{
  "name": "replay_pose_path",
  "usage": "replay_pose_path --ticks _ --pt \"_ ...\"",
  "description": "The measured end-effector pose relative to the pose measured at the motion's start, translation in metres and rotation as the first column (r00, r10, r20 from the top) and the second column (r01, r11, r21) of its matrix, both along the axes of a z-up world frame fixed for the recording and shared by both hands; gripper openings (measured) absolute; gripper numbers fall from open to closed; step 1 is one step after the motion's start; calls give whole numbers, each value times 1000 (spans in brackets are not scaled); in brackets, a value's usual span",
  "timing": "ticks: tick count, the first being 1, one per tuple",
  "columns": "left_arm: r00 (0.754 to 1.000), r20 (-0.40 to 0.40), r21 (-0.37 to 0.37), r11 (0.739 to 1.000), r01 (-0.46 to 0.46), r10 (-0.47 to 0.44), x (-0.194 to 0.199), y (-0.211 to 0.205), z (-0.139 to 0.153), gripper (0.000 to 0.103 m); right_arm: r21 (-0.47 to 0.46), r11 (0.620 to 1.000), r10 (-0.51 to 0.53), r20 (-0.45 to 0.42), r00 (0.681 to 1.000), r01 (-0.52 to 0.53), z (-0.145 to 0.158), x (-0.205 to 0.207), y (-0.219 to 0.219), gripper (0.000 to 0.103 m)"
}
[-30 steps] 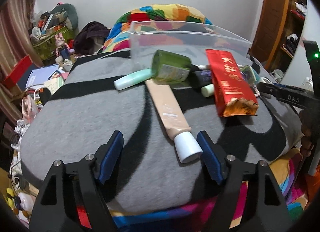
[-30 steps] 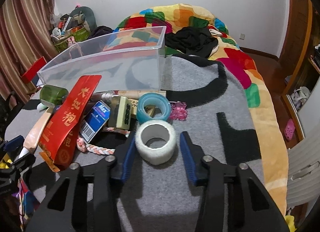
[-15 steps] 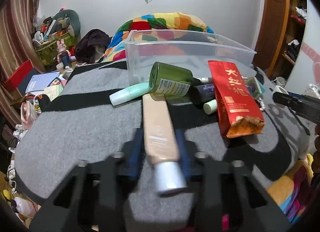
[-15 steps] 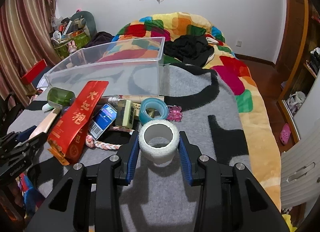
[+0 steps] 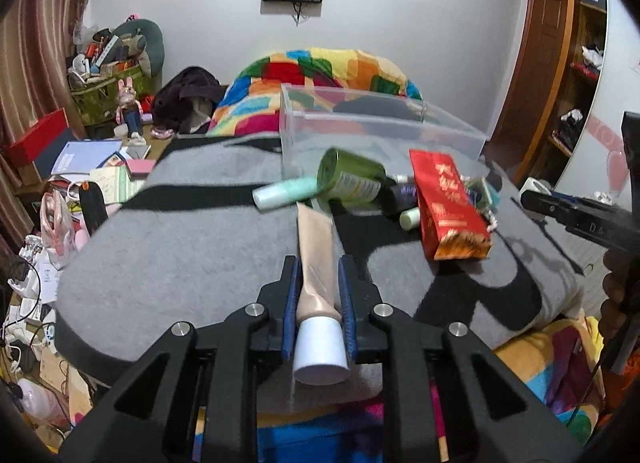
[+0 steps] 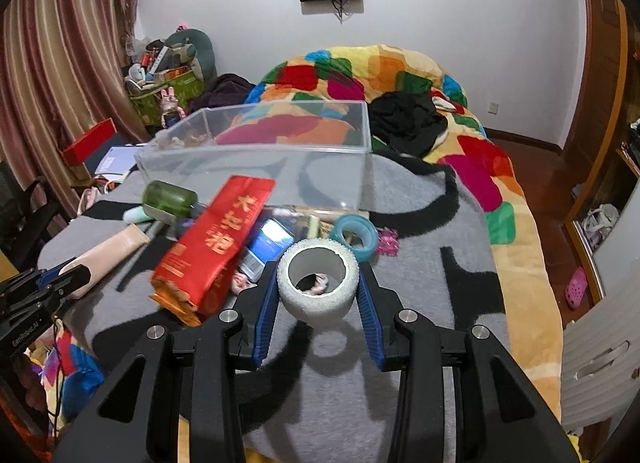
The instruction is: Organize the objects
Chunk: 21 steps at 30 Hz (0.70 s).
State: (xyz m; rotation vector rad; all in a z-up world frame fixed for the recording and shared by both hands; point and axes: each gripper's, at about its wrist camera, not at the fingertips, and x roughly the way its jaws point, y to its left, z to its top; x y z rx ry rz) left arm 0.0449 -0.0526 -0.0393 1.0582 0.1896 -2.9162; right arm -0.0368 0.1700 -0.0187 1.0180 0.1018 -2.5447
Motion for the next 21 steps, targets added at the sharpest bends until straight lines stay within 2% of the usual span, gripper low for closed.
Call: replay_pose_path --ticks 3,4,10,14,17,18,21 --pt "999 -36 21 1000 13 -12 -2 -3 13 16 -12 1000 12 -14 1000 -12 8 1 -4 35" --pt "999 -46 24 1000 19 -18 -2 -3 17 2 -14 1000 14 -18 1000 -14 11 0 -6 35" --pt "994 -102 15 999 49 -47 -14 -2 39 1 -21 999 27 -43 999 -27 23 -7 -16 35" --pt "998 -52 -52 998 27 -30 -26 -1 35 3 -18 999 36 -54 998 -37 27 -11 -22 35" --pt "999 35 -31 1000 3 -2 -34 -16 20 25 -22 999 41 -49 998 -42 27 -15 -24 35" --pt "998 58 -22 1000 -12 13 -34 -22 14 35 -24 999 41 -46 998 -42 27 -17 -24 35" --pt "992 109 -8 998 -61 62 -25 -38 1 42 -30 999 36 -30 999 -36 23 -23 -23 35"
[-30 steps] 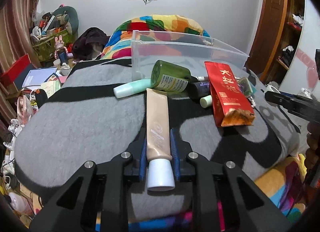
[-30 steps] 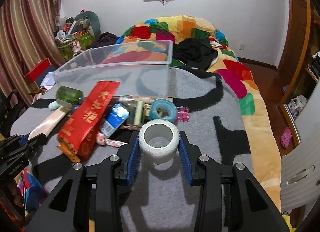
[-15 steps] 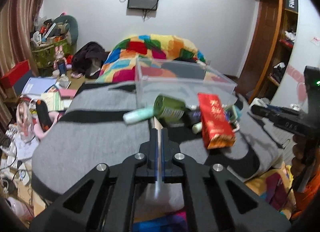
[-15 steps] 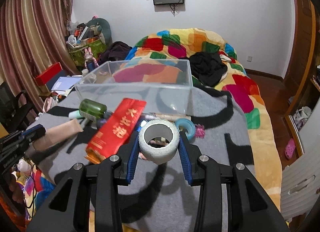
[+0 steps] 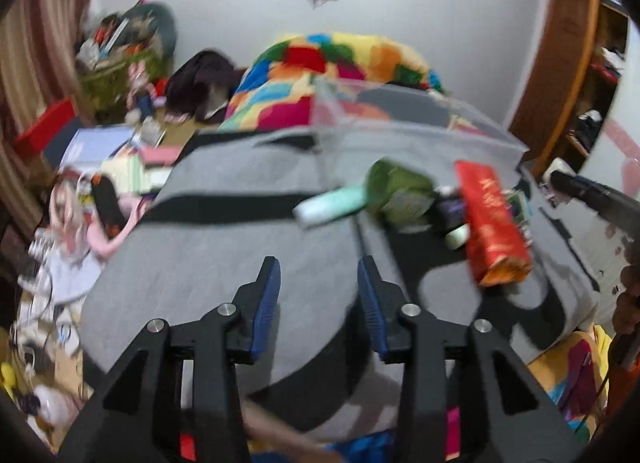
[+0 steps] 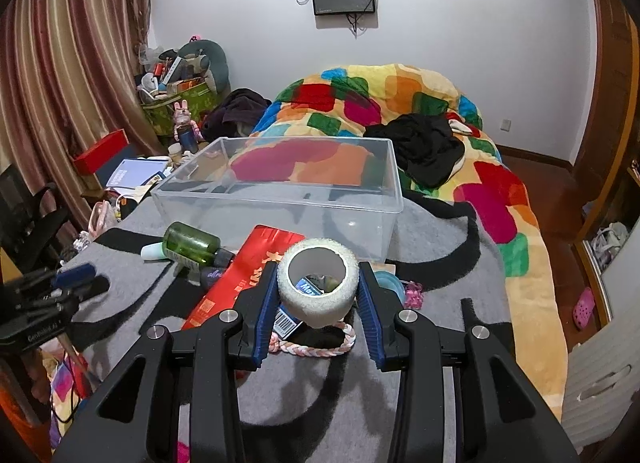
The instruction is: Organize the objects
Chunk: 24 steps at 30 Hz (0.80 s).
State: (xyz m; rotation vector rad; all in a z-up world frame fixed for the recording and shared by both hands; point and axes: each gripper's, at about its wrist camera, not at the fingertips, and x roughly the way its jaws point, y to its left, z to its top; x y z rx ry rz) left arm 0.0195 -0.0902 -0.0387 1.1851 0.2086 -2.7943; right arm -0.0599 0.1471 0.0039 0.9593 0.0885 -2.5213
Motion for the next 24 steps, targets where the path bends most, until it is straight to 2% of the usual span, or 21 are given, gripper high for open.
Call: replay_pose_path --ticks 3,8,12,13,15,18,24 --pt "998 2 -10 998 -62 62 19 -10 -5 58 -5 1000 2 15 1000 -2 -4 -4 0 35" --pt "990 -66 43 991 -125 128 60 -24 3 61 0 1000 11 27 1000 -11 -11 -7 -3 35" --pt "975 -123 38 982 -184 187 86 -34 17 76 0 1000 16 36 999 -16 -15 -8 -4 35" --pt "972 -123 29 980 -199 201 90 -36 19 76 -1 1000 18 38 999 -18 -15 -7 -4 35" --pt "970 -96 17 975 -223 223 96 -42 15 76 -3 1000 19 39 999 -19 -16 -6 -5 35" --pt "968 -33 43 968 -248 250 101 -52 -1 76 -7 1000 24 43 999 -23 -17 -5 -7 35" --pt "968 103 66 969 -237 229 109 -49 -39 76 0 999 35 44 998 -35 -18 -1 -11 35"
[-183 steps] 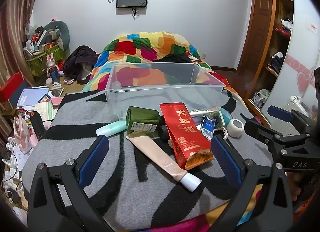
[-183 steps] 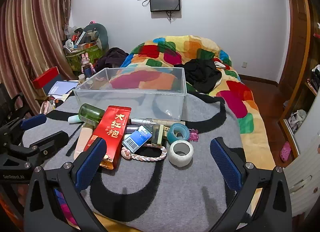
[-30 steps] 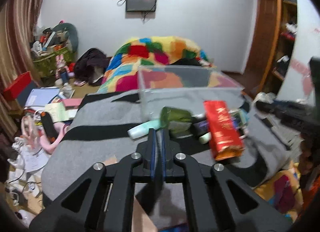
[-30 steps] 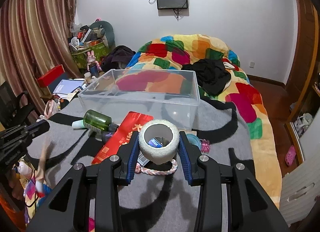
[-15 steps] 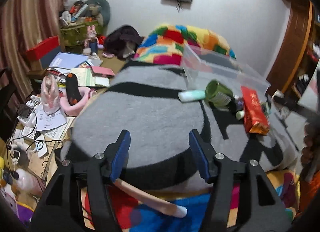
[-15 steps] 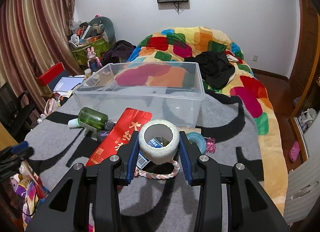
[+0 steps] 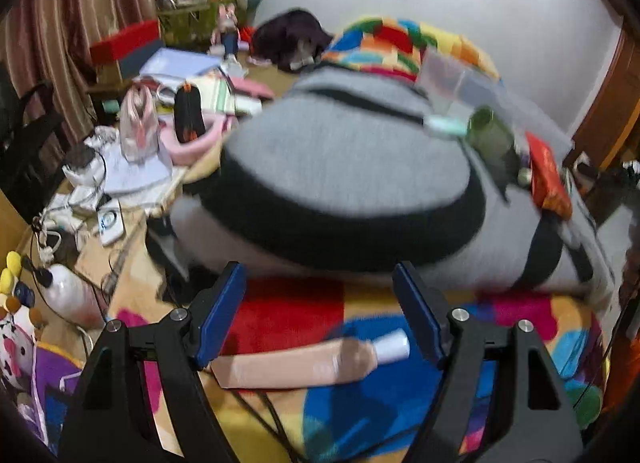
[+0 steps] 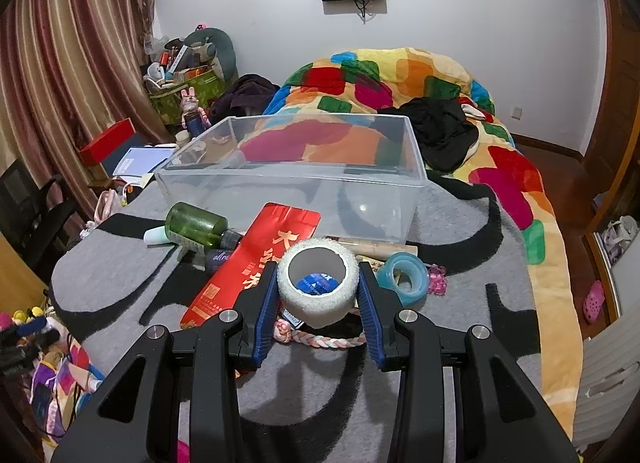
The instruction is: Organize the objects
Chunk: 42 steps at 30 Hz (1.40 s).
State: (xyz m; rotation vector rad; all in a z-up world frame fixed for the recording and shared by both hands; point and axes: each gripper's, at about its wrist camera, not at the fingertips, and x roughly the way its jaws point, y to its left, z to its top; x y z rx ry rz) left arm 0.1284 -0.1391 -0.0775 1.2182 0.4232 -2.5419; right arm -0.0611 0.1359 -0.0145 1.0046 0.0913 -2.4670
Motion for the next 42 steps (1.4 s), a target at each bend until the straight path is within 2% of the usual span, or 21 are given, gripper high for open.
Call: replay_pose_path --ticks 4,7,11,13,15,17,19,22,25,27,33,35,37,39,42 --pt "993 89 -31 996 87 -84 0 16 -23 76 0 1000 4 14 1000 -4 -3 0 -3 35" --pt "974 150 -59 982 179 -168 -3 30 -39 76 8 1000 7 14 1000 -7 -4 2 -5 35" --pt "950 167 -34 961 274 -265 -3 40 -45 74 11 1000 6 13 1000 -6 -3 4 -5 35" --pt "943 171 -31 955 295 -285 -3 41 -48 74 14 1000 5 13 1000 -5 -3 5 -5 35" --pt "942 165 6 955 297 -294 -4 36 -50 73 15 1000 4 14 1000 -4 -3 5 -5 35" --pt "943 166 42 957 286 -289 -6 29 -52 66 20 1000 5 20 1000 -5 -4 5 -6 35" --pt "943 186 44 961 274 -277 -8 24 -56 47 24 1000 9 22 1000 -9 -4 5 -8 35" --pt "937 229 11 964 267 -263 -6 19 -60 26 32 999 17 15 1000 -17 -3 8 -11 35" --pt "935 241 19 964 264 -260 0 15 -62 18 34 999 21 14 1000 -22 -3 9 -13 35" --pt "936 241 25 966 259 -257 4 13 -63 18 35 999 24 17 1000 -24 -4 10 -16 35" --pt "956 174 34 972 234 -236 11 11 -45 18 40 999 33 20 999 -34 -5 12 -21 35" --pt "957 165 18 971 238 -238 12 12 -37 23 40 999 34 17 999 -35 -4 13 -20 35" --pt "960 157 -5 972 234 -230 18 11 -33 40 39 999 35 15 999 -36 -2 13 -19 35" --pt "964 151 -12 975 221 -217 25 5 -28 51 39 999 35 15 999 -35 -2 13 -19 35" --pt "962 170 4 977 214 -212 29 0 -38 52 39 999 35 21 999 -35 -3 13 -19 35"
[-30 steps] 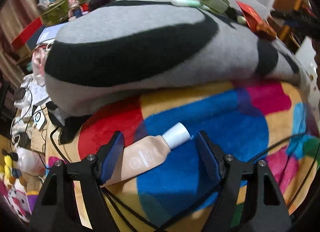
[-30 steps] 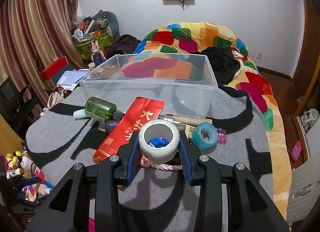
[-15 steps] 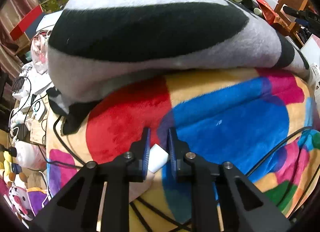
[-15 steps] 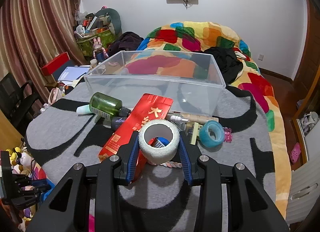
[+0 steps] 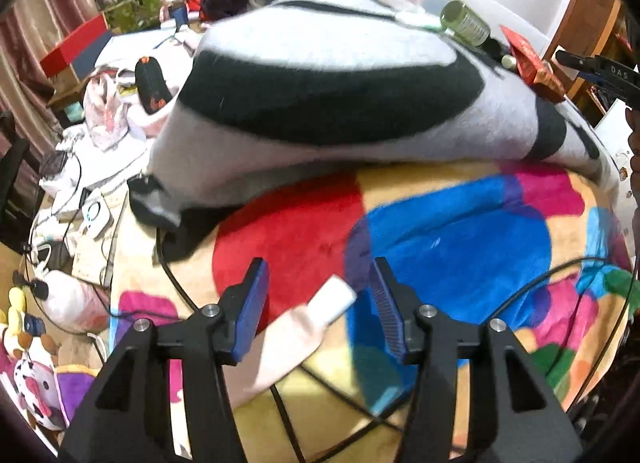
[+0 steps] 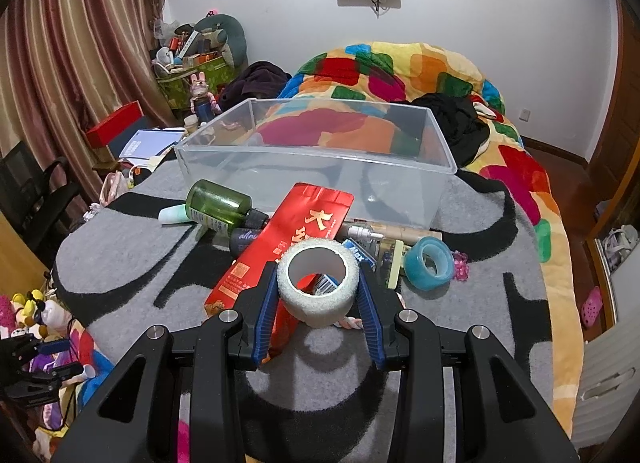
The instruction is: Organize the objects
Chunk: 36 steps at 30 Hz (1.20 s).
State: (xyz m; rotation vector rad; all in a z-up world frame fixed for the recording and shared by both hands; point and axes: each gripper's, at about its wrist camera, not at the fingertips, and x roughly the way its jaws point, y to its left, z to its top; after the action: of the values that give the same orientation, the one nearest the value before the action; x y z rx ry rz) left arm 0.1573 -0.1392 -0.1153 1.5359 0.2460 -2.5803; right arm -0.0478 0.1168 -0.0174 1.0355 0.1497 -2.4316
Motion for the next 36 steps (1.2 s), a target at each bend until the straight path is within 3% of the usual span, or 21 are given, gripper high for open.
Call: replay_pose_path --ticks 4,11,14,16,17,19,25,29,36 --pt "999 54 3 1000 1 -1 3 -9 -22 52 -4 1000 8 19 1000 -8 -3 0 -2 35" --pt "998 65 31 1000 4 -6 1 -8 -42 47 5 1000 23 11 1000 -23 -4 5 -8 35" --pt "997 71 21 1000 -13 11 1 -10 -41 35 4 1000 21 7 1000 -21 -3 6 -7 35" --pt "997 72 18 999 -36 34 3 -13 -38 21 0 1000 17 3 1000 -17 -2 6 -6 35" --pt "996 74 19 999 -50 48 4 -16 -35 21 -3 1000 15 2 1000 -15 -2 6 -6 35" --pt "995 51 56 995 -83 80 7 -24 -28 20 -10 1000 15 -2 1000 -15 0 6 -5 35" --pt "990 -96 58 994 -96 101 3 -23 25 20 -35 999 12 -5 1000 -12 4 2 -1 35" --pt "975 -218 32 999 -38 44 -16 -8 71 20 -50 999 -2 -15 1000 1 9 -3 5 35" --pt "922 -380 38 995 95 -73 -63 18 126 20 -63 998 -24 -39 999 21 19 -14 14 35"
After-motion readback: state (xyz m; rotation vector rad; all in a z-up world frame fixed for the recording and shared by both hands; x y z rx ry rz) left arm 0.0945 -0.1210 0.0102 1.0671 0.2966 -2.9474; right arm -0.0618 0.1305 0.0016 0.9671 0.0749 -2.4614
